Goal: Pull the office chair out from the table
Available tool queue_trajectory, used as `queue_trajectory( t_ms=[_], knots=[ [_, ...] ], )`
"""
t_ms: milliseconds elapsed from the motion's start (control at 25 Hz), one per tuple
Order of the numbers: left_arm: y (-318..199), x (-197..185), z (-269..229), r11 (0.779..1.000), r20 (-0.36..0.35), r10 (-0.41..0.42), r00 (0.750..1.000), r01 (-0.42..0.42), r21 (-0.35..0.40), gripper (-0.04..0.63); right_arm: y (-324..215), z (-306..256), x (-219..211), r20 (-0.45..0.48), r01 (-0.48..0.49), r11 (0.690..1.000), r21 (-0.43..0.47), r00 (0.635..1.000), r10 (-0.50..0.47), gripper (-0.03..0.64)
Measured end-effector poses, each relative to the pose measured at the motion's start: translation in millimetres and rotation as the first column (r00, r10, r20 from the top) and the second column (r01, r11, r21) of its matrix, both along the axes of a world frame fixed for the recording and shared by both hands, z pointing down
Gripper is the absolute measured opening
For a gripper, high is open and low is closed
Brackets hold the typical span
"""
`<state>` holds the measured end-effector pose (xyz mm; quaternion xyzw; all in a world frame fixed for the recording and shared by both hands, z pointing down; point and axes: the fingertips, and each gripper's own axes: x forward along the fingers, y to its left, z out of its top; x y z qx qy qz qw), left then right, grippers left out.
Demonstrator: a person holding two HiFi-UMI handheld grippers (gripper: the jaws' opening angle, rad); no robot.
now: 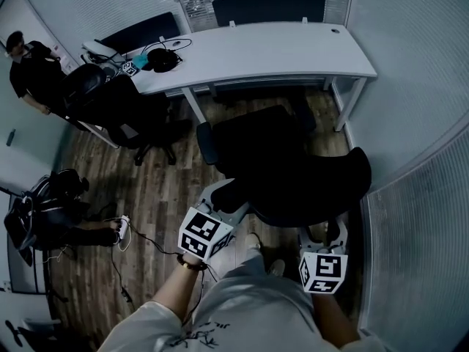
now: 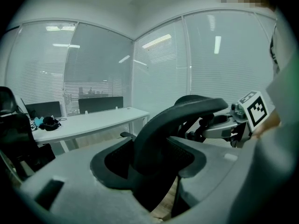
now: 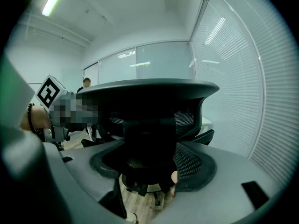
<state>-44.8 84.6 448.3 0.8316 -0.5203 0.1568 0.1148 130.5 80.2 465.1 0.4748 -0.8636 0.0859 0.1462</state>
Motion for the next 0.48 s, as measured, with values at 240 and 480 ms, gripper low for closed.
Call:
queue_trajectory(
  t_ms=[240, 480],
  knots=[
    [23.2, 13.1, 4.1, 1.0, 0.002, -0.014, 1.0, 0.014, 0.0, 0.224, 19.2, 4.5, 13.0, 0.002, 0.015, 1.0, 0.001, 1.0, -0.015, 0.273],
    [45.8, 18.1, 6.8, 1.0, 0.01, -0.029, 1.0, 0.028, 0.012, 0.224, 38.8, 5.5, 19.4, -0.001, 0.033, 0.999, 0.001, 0.999, -0.033, 0.274]
  ],
)
